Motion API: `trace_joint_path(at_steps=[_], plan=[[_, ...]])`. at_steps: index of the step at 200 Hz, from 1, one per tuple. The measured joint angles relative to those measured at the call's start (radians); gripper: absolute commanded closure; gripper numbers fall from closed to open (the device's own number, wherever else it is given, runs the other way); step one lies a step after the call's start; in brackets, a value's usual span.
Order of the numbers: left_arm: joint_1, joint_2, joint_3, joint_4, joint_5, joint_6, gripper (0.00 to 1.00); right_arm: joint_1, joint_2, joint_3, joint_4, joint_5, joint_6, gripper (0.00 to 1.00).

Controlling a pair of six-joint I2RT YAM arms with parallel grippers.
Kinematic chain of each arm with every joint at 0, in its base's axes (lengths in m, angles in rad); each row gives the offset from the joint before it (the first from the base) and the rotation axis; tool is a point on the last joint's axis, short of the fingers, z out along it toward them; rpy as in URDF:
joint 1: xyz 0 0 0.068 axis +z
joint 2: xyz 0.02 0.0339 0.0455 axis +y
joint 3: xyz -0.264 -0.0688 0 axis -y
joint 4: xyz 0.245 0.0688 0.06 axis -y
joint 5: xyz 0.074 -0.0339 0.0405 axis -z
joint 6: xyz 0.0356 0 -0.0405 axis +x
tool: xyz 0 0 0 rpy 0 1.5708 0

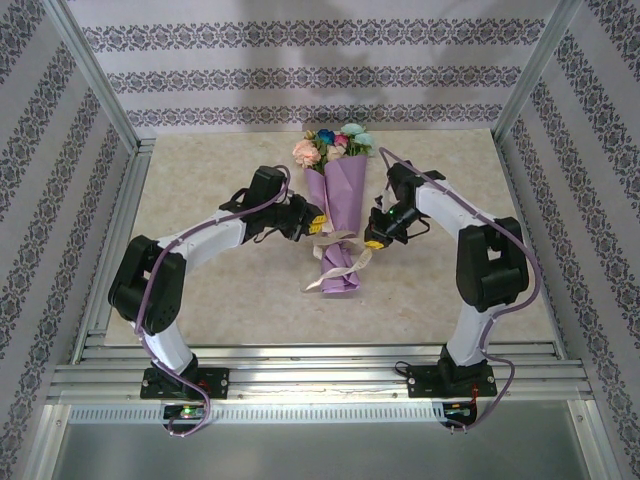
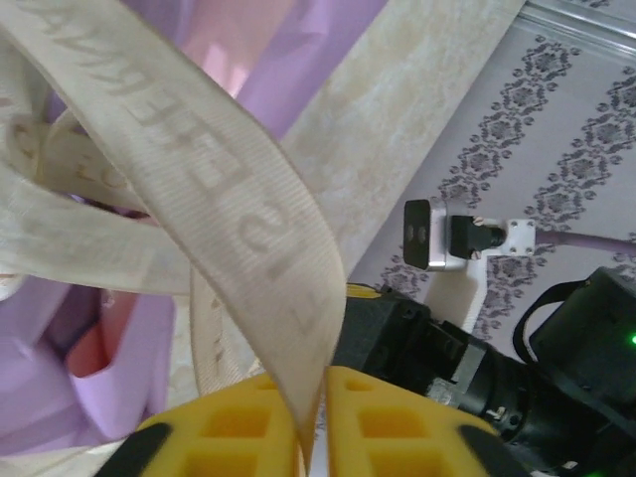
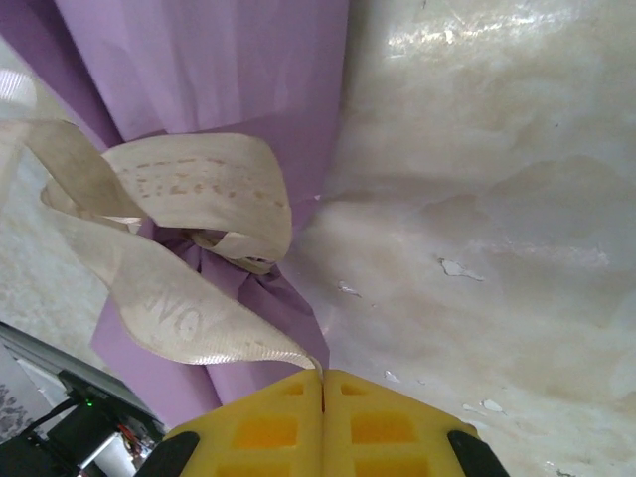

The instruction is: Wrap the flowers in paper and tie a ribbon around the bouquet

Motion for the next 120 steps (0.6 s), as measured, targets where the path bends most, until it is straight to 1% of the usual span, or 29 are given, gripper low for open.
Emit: trace_joint_path(at_steps=[10,25,42,80,104,111,120], plan=[[0.000,0.000,-0.002,-0.010,-0.007,0.002,0.72,0.005,0.003,0.000,0.000,0.004,0.000,1.00],[0.000,-0.009,-0.004,-0.044,-0.028,0.009,0.57,0.008,0.003,0.000,0.001,0.007,0.000,1.00],[0.000,-0.044,-0.012,-0.119,-0.070,0.032,0.48,0.011,0.005,0.000,0.004,0.010,0.000,1.00],[0.001,-0.167,-0.018,-0.298,-0.160,0.028,0.44,0.011,0.010,0.000,0.005,0.010,0.000,1.00],[0.000,-0.209,-0.018,-0.332,-0.179,-0.005,0.43,0.011,0.010,0.000,0.006,0.010,0.000,1.00],[-0.003,-0.204,-0.014,-0.329,-0.178,-0.013,0.44,0.011,0.010,-0.001,0.007,0.011,0.000,1.00],[-0.010,-0.177,0.003,-0.327,-0.169,-0.019,0.49,0.011,0.010,-0.001,0.008,0.011,0.000,1.00]])
